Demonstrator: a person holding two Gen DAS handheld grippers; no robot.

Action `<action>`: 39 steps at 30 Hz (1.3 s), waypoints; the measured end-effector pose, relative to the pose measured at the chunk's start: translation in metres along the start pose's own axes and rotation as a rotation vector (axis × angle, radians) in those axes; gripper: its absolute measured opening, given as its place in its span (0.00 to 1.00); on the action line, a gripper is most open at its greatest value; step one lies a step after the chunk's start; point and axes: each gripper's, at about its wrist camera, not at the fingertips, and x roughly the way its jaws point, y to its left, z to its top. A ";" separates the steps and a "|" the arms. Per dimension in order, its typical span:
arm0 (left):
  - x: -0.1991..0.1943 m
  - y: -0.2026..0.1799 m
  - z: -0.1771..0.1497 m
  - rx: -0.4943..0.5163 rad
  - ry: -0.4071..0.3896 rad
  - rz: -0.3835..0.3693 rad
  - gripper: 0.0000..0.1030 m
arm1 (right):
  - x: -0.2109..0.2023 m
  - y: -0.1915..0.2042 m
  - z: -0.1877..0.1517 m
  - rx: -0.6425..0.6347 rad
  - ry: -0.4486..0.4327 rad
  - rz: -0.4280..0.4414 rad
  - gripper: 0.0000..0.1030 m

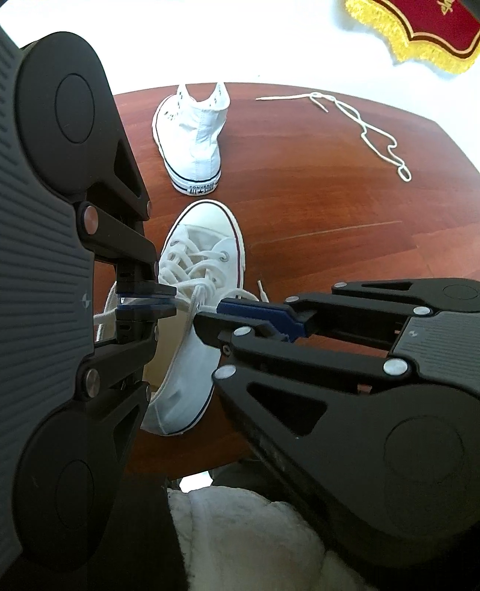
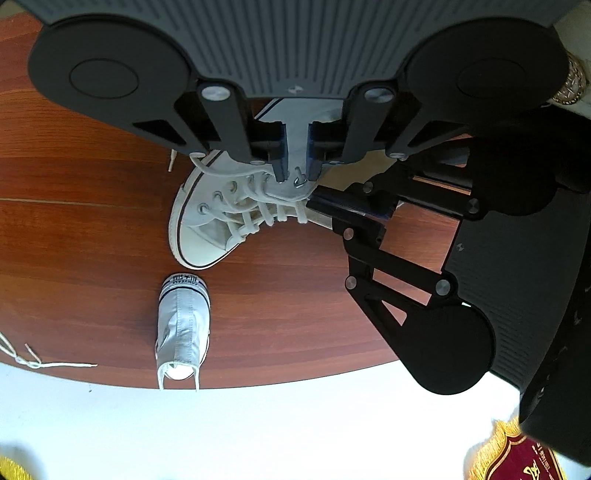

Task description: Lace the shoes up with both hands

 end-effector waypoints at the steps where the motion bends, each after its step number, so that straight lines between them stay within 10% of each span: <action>1: 0.000 0.000 0.001 -0.004 0.002 0.000 0.03 | 0.001 -0.002 0.000 0.004 0.001 0.012 0.04; 12: 0.003 0.002 0.003 -0.040 0.017 -0.007 0.04 | 0.004 -0.010 0.003 -0.004 0.012 0.068 0.02; 26: -0.009 0.015 -0.024 -0.341 0.019 -0.017 0.16 | -0.017 -0.017 -0.004 0.029 0.056 -0.134 0.00; 39: -0.010 0.018 -0.028 -0.430 -0.006 -0.012 0.18 | -0.015 -0.012 0.000 -0.008 0.058 -0.036 0.03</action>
